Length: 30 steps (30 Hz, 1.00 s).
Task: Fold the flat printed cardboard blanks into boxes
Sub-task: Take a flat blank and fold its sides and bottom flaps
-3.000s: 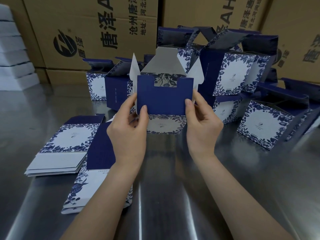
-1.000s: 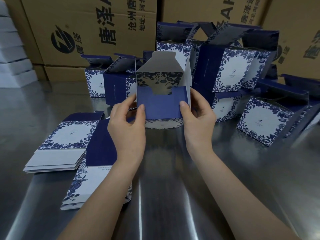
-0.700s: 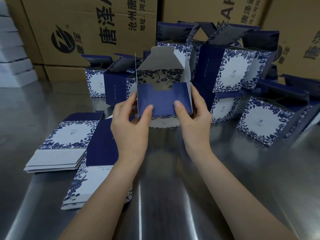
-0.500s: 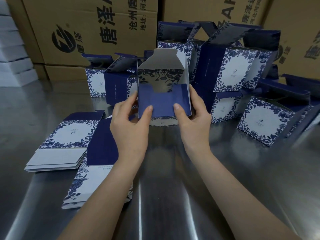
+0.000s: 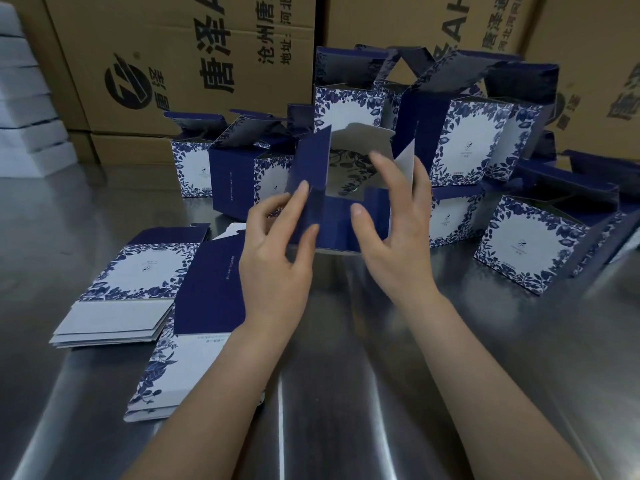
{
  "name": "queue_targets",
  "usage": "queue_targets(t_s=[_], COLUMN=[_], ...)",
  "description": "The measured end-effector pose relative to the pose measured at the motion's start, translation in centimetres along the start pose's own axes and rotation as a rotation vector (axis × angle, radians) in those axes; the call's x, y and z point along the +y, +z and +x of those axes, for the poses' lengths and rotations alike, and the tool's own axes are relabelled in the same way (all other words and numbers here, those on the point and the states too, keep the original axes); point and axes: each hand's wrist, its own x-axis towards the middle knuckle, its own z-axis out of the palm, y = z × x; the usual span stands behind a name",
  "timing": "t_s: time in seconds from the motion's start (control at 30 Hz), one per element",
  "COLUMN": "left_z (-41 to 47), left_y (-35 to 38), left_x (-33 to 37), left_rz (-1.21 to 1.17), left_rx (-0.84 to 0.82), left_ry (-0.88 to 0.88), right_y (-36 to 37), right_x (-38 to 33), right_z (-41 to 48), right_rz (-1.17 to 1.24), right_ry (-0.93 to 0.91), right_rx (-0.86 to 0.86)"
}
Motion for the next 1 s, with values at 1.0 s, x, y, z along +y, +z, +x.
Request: queue_targets(t_s=[1.0], left_z=[-0.3], left_y=[0.9], left_x=[0.5], left_rz=[0.080], left_rx=[-0.122], left_ry=[-0.137], right_y=[-2.7], right_x=[-0.6], right_z=[1.9], right_rz=[0.002], right_ry=[-0.001], right_rx=[-0.005])
